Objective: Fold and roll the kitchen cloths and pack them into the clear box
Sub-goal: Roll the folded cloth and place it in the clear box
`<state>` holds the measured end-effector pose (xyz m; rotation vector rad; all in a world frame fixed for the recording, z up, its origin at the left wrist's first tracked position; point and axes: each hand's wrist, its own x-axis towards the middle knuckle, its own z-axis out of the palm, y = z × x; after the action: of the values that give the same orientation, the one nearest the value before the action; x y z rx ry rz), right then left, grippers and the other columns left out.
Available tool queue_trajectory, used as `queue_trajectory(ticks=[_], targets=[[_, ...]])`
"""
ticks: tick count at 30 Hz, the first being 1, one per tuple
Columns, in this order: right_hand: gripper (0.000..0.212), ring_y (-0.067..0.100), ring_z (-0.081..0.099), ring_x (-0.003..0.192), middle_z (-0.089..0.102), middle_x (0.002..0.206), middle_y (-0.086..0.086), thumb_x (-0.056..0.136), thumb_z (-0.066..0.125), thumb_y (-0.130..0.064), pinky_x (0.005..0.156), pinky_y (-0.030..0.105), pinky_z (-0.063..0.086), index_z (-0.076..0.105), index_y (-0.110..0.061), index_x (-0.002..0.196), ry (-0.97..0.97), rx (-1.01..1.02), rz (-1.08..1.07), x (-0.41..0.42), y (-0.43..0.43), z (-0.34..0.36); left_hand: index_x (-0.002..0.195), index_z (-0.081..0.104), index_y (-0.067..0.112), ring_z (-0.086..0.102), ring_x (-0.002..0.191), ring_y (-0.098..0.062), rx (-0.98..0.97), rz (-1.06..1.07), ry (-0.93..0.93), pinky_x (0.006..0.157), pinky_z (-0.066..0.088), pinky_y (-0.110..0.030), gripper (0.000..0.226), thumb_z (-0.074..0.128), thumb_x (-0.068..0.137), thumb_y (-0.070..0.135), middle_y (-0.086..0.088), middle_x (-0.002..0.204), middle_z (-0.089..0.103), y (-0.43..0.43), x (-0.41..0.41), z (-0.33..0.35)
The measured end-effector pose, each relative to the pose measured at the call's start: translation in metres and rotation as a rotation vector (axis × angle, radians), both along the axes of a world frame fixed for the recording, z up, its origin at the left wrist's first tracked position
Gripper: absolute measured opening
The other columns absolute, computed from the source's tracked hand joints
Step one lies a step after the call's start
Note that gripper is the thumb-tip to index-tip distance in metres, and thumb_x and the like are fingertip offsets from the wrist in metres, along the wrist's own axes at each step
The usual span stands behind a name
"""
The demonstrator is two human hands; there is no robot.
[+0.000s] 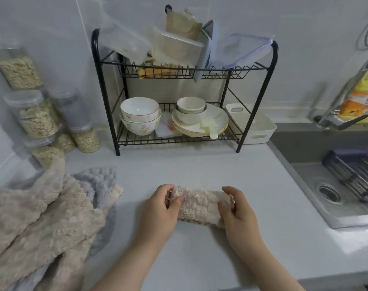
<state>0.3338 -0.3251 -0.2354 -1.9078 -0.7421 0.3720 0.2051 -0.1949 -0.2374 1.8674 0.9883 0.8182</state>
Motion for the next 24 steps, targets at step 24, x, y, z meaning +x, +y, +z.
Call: queue_trajectory(ticks=[24], targets=[[0.019, 0.011, 0.067, 0.086, 0.070, 0.095, -0.007, 0.090, 0.062, -0.017, 0.065, 0.031, 0.059, 0.068, -0.031, 0.100, 0.279, 0.072, -0.425, 0.108, -0.183, 0.236, 0.107, 0.068, 0.004, 0.071, 0.092, -0.028, -0.812, -0.532, -0.182, 0.077, 0.058, -0.036, 0.019, 0.058, 0.091, 0.004, -0.013, 0.100, 0.074, -0.130, 0.155, 0.202]])
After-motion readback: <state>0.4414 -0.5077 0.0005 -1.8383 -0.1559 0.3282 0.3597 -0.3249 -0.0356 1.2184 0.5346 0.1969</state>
